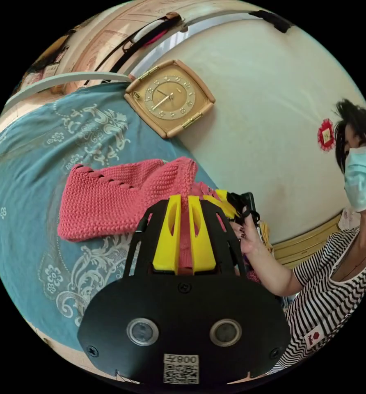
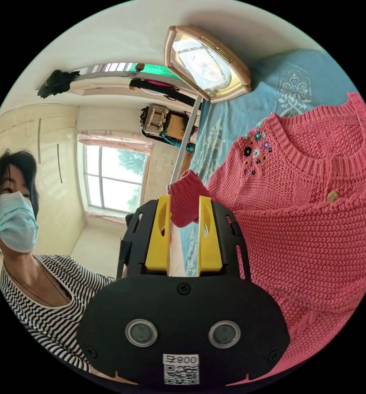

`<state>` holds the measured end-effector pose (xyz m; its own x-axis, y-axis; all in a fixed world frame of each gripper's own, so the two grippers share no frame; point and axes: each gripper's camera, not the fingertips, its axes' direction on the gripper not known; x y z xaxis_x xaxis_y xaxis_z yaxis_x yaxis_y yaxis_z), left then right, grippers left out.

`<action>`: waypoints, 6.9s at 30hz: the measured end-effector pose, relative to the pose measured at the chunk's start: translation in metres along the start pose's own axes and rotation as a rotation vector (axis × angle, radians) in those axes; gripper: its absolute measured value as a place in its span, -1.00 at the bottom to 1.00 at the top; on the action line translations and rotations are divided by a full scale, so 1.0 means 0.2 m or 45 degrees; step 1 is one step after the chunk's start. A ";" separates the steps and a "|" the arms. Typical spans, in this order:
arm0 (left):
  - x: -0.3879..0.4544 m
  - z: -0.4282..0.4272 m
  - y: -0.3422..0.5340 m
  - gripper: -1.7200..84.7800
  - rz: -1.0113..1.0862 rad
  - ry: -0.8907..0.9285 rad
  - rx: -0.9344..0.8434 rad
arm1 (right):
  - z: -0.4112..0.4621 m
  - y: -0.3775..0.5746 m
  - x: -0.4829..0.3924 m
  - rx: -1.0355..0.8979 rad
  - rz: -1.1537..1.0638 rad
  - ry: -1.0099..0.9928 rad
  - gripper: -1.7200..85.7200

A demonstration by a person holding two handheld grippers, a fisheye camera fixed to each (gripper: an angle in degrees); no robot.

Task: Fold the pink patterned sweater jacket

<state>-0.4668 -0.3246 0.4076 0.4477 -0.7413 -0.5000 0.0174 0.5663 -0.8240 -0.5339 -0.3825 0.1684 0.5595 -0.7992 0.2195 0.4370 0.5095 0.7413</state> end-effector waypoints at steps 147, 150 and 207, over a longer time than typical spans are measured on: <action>0.84 -0.10 1.46 -0.80 -0.715 -0.114 -1.024 | -1.16 2.62 0.83 -0.333 0.794 0.787 -0.76; 0.80 -0.10 1.47 -0.81 -0.690 -0.146 -1.052 | -1.17 2.62 0.87 -0.326 0.824 0.793 -0.77; 0.36 0.02 0.54 -0.88 -0.517 0.260 -0.615 | -1.74 1.50 0.49 -0.290 0.301 0.540 -0.92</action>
<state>-0.4287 -0.3155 0.2836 0.3105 -0.9422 -0.1258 -0.2751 0.0376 -0.9607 -0.1024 -0.1974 0.1913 0.8760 -0.4793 0.0533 0.3800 0.7541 0.5356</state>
